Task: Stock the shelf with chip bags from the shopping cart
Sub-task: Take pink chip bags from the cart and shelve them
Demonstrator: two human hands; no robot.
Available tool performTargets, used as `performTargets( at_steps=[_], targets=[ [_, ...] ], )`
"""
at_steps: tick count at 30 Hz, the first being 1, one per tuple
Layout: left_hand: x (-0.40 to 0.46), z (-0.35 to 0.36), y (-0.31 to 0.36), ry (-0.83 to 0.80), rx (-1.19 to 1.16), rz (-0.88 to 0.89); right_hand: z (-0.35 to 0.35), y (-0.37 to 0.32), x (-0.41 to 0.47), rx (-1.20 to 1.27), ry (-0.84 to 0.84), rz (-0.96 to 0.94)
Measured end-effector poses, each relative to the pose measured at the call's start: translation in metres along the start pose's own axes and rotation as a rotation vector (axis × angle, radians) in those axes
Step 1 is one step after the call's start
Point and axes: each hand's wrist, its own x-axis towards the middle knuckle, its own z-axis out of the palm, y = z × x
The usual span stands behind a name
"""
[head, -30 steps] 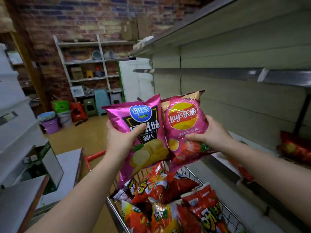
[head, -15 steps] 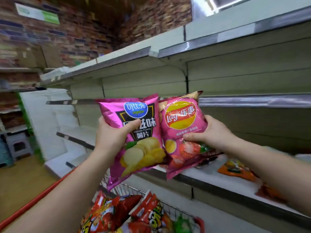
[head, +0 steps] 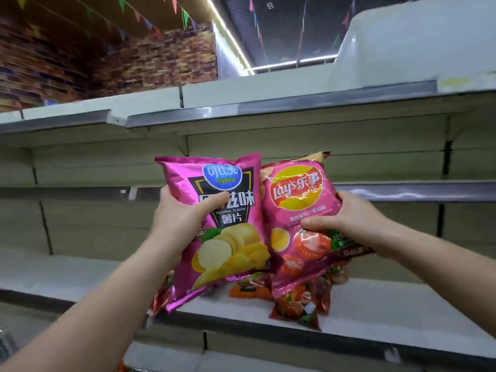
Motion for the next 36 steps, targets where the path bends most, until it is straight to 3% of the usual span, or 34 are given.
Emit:
performTargets(
  at_steps=[9,25,36],
  targets=[
    [-0.019,0.113,0.02,-0.217,-0.108,0.038,-0.095,0.03,-0.059,-0.049,0.22,0.126],
    [-0.047,0.277,0.047,-0.819,-0.357,0.048,-0.179,0.039,-0.179,-0.115,0.684,0.41],
    [-0.106,0.358,0.06,-1.05,-0.41,0.018,-0.224,0.067,-0.241,-0.134,0.794,0.512]
  ],
)
